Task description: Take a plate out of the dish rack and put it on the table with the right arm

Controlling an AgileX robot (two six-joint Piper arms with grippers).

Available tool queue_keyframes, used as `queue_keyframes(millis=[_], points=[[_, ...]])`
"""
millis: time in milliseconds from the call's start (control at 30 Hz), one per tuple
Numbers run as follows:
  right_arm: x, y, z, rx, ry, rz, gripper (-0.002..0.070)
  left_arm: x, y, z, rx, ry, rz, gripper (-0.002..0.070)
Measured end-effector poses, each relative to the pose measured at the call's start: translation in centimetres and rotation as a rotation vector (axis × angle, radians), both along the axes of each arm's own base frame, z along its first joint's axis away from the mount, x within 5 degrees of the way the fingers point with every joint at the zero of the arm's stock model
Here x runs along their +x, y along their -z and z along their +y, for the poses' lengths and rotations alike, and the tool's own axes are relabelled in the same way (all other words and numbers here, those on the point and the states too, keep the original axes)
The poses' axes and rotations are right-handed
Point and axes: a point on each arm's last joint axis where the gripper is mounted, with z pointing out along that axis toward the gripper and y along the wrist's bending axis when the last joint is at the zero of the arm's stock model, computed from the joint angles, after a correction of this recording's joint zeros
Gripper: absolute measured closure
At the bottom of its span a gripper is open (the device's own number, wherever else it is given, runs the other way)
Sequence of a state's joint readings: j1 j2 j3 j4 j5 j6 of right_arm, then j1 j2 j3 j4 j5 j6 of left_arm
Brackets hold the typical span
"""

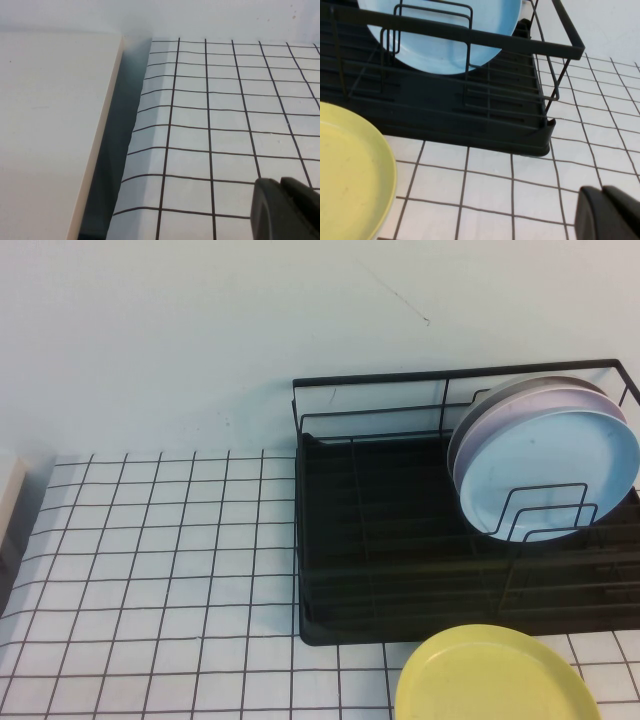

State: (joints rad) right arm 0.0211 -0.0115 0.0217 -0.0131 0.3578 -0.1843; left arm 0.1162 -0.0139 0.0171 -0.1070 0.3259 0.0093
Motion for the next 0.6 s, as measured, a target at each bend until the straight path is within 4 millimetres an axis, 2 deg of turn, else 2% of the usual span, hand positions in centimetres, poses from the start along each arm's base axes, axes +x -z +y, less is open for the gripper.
queue_keyframes(millis=[600], points=[[0.00, 0.00, 0.05, 0.019, 0.001, 0.000, 0.0678, 0.00, 0.00, 0.00, 0.000, 0.000, 0.000, 0.0678]])
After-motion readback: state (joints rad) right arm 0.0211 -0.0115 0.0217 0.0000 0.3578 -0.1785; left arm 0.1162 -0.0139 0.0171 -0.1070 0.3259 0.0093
